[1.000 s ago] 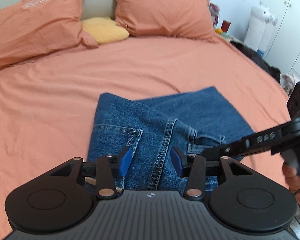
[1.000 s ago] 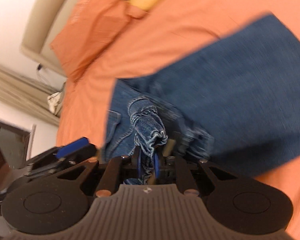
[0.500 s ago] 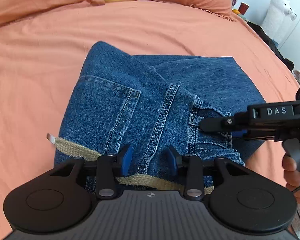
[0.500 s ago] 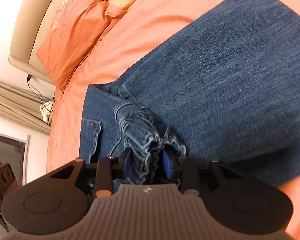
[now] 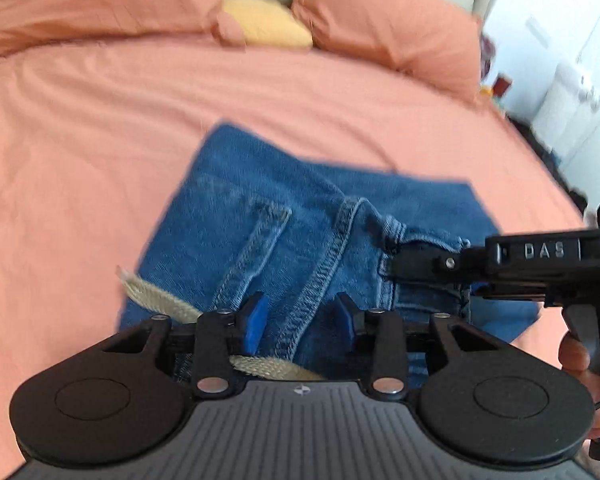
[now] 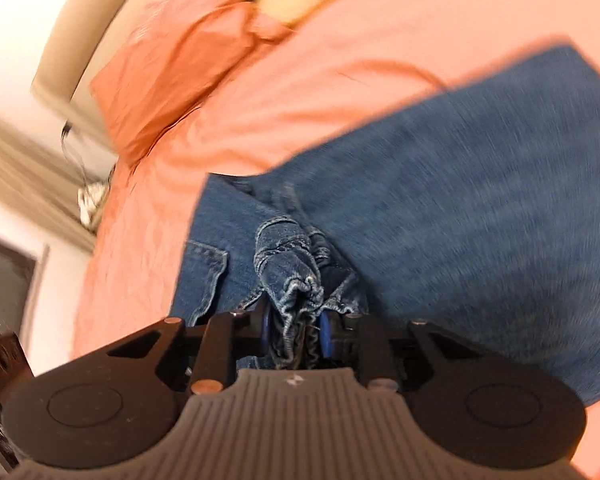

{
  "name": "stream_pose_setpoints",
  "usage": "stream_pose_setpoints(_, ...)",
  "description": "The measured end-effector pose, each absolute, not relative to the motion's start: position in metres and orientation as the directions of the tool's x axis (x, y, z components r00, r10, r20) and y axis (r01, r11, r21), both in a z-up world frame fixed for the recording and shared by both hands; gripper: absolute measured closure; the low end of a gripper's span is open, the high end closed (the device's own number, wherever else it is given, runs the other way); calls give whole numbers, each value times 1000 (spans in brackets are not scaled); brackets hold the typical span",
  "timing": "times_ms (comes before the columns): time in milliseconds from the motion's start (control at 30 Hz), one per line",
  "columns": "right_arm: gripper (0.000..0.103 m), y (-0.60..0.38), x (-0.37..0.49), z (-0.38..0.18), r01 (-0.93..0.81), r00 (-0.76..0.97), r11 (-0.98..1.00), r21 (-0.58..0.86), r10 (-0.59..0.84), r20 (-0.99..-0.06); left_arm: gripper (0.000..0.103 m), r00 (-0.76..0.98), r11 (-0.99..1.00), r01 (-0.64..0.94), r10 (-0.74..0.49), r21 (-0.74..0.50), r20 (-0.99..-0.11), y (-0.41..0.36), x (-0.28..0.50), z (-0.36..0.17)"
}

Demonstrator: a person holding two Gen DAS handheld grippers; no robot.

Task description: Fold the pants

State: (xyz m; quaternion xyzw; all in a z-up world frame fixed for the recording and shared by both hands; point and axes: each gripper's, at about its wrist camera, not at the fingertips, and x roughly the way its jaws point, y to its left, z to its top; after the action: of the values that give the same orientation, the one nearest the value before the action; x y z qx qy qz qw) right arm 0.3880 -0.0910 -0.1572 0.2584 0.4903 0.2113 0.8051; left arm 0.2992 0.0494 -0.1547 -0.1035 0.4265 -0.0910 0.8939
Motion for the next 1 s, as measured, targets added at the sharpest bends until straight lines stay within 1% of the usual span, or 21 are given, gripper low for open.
stream_pose_setpoints(133, 85, -73, 385, -105, -203, 454, 818, 538, 565, -689, 56, 703, 952, 2, -219, -306, -677, 71, 283, -129)
stream_pose_setpoints(267, 85, -52, 384, -55, -287, 460, 851, 440, 525, -716, 56, 742, 938, -70, -178, -339, -647, 89, 273, -116)
stream_pose_setpoints(400, 85, -34, 385, -12, -349, 457, 873, 341, 476, -751, 56, 751, 918, -119, -167, -379, -639, 109, 264, -110)
stream_pose_setpoints(500, 86, -28, 389, 13, -367, 456, 884, 291, 443, -772, 56, 750, 921, -129, -153, -369, -644, 120, 260, -105)
stream_pose_setpoints(600, 86, -35, 396, 36, -368, 469, 890, 269, 427, -773, 56, 748, 933, -113, -146, -341, -648, 122, 265, -99)
stream_pose_setpoints(800, 86, -82, 422, 52, -328, 472, 911, 249, 387, -792, 56, 722, 950, -63, -169, -307, -671, 112, 288, -99)
stream_pose_setpoints(900, 86, -117, 440, 41, -301, 457, 918, 257, 376, -806, 56, 704, 960, -12, -189, -279, -684, 95, 303, -103)
stream_pose_setpoints(1000, 86, -156, 454, 18, -243, 443, 933, 266, 351, -825, 56, 683, 966, 31, -208, -256, -701, 76, 320, -109)
